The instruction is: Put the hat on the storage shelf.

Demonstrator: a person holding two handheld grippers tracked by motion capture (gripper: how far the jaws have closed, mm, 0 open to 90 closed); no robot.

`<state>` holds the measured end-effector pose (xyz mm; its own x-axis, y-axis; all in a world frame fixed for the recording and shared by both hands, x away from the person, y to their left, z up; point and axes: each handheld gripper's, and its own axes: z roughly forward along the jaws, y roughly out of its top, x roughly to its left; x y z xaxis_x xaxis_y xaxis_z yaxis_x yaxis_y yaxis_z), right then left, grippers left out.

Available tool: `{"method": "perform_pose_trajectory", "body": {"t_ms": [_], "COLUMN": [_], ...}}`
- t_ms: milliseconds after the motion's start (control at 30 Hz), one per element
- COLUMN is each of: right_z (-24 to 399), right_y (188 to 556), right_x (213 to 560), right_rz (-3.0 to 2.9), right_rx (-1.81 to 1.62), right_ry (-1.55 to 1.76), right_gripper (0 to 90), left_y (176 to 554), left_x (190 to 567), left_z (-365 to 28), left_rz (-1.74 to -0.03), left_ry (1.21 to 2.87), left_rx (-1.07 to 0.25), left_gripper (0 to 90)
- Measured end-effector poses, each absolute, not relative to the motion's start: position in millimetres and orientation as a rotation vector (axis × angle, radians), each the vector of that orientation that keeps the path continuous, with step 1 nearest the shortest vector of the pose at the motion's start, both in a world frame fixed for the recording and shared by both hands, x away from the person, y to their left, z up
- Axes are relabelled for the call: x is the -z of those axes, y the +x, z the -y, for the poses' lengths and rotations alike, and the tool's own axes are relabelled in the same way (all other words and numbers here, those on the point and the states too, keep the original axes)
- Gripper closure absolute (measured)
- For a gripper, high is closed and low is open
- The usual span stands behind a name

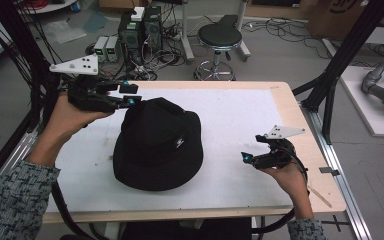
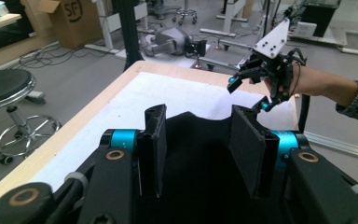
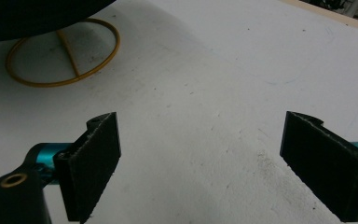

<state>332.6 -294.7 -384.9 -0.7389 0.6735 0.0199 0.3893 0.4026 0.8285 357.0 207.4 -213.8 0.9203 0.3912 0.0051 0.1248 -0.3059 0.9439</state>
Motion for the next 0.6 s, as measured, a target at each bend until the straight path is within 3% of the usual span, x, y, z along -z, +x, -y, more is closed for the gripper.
{"method": "perform_pose_trajectory", "body": {"t_ms": [600], "right_z": [288.9], "right_y": [342.6], "right_x": [385.0], "right_rz": [-2.356], "right_rx": [-1.274], "right_ry": [0.909], "right_gripper": [12.0], "left_y": [355.9], "left_x": [225.7], "left_z": [-255.5], "left_rz": [-0.556], "left_ry": [1.805], "left_rx": [-0.468], "left_gripper": [47.6]}}
